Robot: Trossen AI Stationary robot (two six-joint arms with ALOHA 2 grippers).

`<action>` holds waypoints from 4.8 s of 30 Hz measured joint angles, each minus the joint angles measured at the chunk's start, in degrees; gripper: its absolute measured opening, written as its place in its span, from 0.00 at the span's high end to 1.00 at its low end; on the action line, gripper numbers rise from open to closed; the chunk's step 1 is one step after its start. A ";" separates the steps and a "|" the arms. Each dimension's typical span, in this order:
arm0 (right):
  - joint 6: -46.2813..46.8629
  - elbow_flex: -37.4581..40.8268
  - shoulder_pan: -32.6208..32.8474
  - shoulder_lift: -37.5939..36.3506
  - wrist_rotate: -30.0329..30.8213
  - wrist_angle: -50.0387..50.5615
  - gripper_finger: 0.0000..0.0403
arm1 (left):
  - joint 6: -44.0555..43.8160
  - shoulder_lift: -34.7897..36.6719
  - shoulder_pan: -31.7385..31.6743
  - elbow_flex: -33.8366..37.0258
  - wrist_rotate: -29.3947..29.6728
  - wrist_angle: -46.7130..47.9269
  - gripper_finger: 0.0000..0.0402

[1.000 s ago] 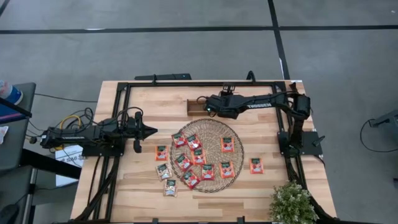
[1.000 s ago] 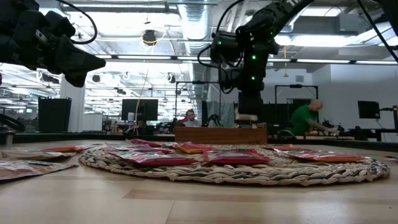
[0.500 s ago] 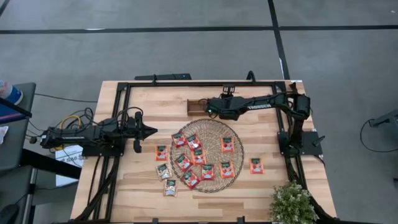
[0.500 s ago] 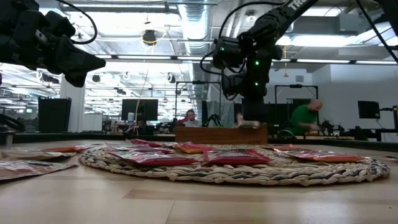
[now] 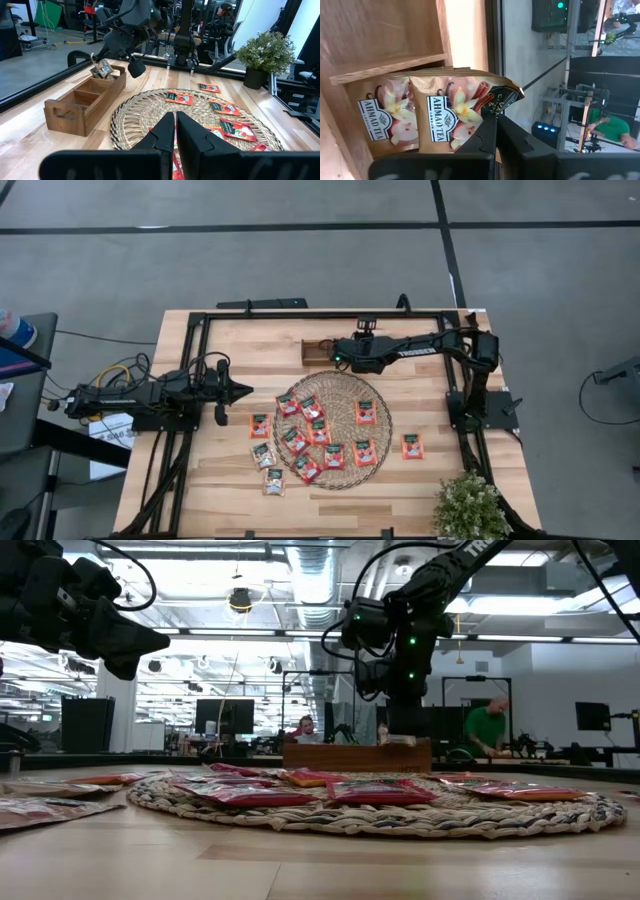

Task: Pick & Place Tea
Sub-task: Put the top brown tea bag into the right slot of the wooden organizer

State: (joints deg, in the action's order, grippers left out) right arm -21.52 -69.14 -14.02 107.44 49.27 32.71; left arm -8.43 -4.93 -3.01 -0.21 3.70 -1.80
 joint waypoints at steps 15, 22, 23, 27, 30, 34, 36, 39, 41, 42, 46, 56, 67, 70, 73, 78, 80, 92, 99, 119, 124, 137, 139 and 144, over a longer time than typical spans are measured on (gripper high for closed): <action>-2.95 0.00 -0.83 0.00 0.05 0.25 1.00 | 0.00 0.00 0.01 0.00 0.00 0.00 0.98; -2.95 0.00 -1.14 0.00 -1.55 0.25 1.00 | 0.00 0.00 0.01 0.00 0.00 0.00 0.98; -2.93 0.00 -1.16 0.00 -1.57 0.26 1.00 | 0.00 0.00 0.00 0.00 0.00 0.00 0.98; -2.66 0.00 -1.62 0.00 -1.55 0.27 1.00 | 0.01 0.00 -0.01 0.00 0.00 0.00 0.98; -1.56 0.00 -2.32 0.00 -1.61 0.26 1.00 | 0.01 0.00 -0.01 0.00 0.00 0.00 0.98; -1.01 0.00 -3.02 0.00 -1.68 0.28 1.00 | 0.01 0.00 0.00 0.00 0.00 0.00 0.98; -1.01 0.00 -3.35 0.00 -1.96 0.42 1.00 | 0.00 0.00 0.00 0.00 0.00 0.00 0.98; -0.96 -0.02 -3.43 0.00 -3.39 1.29 1.00 | 0.01 0.01 0.01 0.00 0.00 0.00 0.98; -0.96 -0.02 -3.43 0.00 -4.07 1.87 1.00 | 0.00 0.00 -0.01 0.00 0.00 0.00 0.98; -0.96 -0.02 -3.43 0.00 -4.19 1.97 1.00 | 0.02 0.00 -0.01 0.00 0.00 0.00 0.98; -0.96 -0.02 -3.43 0.00 -4.27 1.99 1.00 | 0.00 0.00 0.01 0.00 0.00 0.00 0.98; -0.96 -0.02 -3.40 0.00 -4.78 1.96 1.00 | 0.02 0.00 0.01 0.00 0.00 0.00 0.98; -0.94 -0.02 -3.37 0.00 -6.92 1.95 0.93 | 0.02 0.00 -0.01 0.01 0.00 0.00 0.98; -0.96 -0.02 -3.37 0.00 -6.90 1.95 0.88 | 0.02 0.00 -0.01 0.02 0.00 0.00 0.98; -0.96 -0.02 -3.37 0.00 -6.85 1.95 0.84 | 0.02 0.00 -0.01 0.00 0.00 0.00 0.98; -0.98 -0.02 -3.37 0.00 -6.47 1.96 0.82 | 0.02 0.00 -0.01 0.01 0.00 0.00 0.98; -0.98 -0.02 -3.37 0.00 -6.47 2.02 0.81 | 0.01 0.00 0.01 0.00 0.00 0.00 0.98; -1.01 -3.40 -3.46 0.00 -5.66 4.71 0.81 | 0.02 0.00 -0.01 0.00 0.00 0.00 0.98; 1.14 -3.54 -5.46 0.00 -3.97 4.63 0.81 | 0.02 0.00 -0.01 0.01 0.00 0.00 0.98; 1.63 -3.54 -8.22 0.70 -6.13 5.63 0.81 | 0.02 0.00 0.00 0.00 0.01 0.00 0.98; 1.64 -3.56 -8.42 0.66 -7.62 5.71 0.81 | 0.02 0.01 -0.01 0.00 0.00 0.00 0.98; 2.04 -3.56 -8.63 0.66 -11.47 7.88 0.82 | 0.02 0.00 0.00 0.00 0.00 0.00 0.98; 2.08 -3.56 -8.63 0.66 -11.95 9.25 0.82 | 0.02 0.00 0.01 0.00 0.00 0.00 0.98; 2.10 -3.56 -8.63 0.66 -12.32 11.65 0.83 | 0.02 0.00 -0.01 0.01 0.00 0.00 0.98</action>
State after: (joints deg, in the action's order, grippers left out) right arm -19.42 -72.71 -22.65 108.09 36.96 44.35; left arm -8.40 -4.93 -3.03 -0.19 3.70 -1.80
